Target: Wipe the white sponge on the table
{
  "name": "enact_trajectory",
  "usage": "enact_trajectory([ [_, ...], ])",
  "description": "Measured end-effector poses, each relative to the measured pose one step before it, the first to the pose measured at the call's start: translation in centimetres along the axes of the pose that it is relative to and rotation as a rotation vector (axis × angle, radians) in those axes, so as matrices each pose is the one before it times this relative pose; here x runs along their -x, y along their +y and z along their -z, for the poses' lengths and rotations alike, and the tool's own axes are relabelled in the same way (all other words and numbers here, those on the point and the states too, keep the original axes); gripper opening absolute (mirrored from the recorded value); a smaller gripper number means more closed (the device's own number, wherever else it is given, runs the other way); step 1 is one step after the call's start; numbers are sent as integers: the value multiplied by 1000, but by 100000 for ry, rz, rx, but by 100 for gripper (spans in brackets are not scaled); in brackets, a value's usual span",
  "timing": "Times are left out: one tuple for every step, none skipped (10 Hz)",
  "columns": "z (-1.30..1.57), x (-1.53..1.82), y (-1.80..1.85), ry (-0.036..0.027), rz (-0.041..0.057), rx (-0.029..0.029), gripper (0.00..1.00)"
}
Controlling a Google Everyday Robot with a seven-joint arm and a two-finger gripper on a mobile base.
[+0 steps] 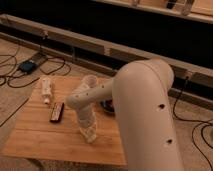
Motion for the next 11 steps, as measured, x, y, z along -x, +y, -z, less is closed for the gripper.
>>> enact_trajectory([
  [486, 744, 1420, -1126, 4345, 1040, 0],
  [390, 640, 860, -868, 2827, 540, 0],
  [603, 892, 696, -957, 3005, 57, 0],
  [366, 588, 303, -431, 1737, -103, 0],
  [499, 998, 319, -222, 2366, -581, 0],
  [347, 1136, 193, 286, 1928, -787, 0],
  [143, 1080, 35, 735, 1351, -881, 0],
  [-54, 844, -394, 1037, 216, -812, 0],
  [-166, 868, -617, 1111, -676, -586, 0],
  [-82, 845, -556, 675, -1083, -256, 0],
  [119, 826, -890, 22, -2492, 105, 0],
])
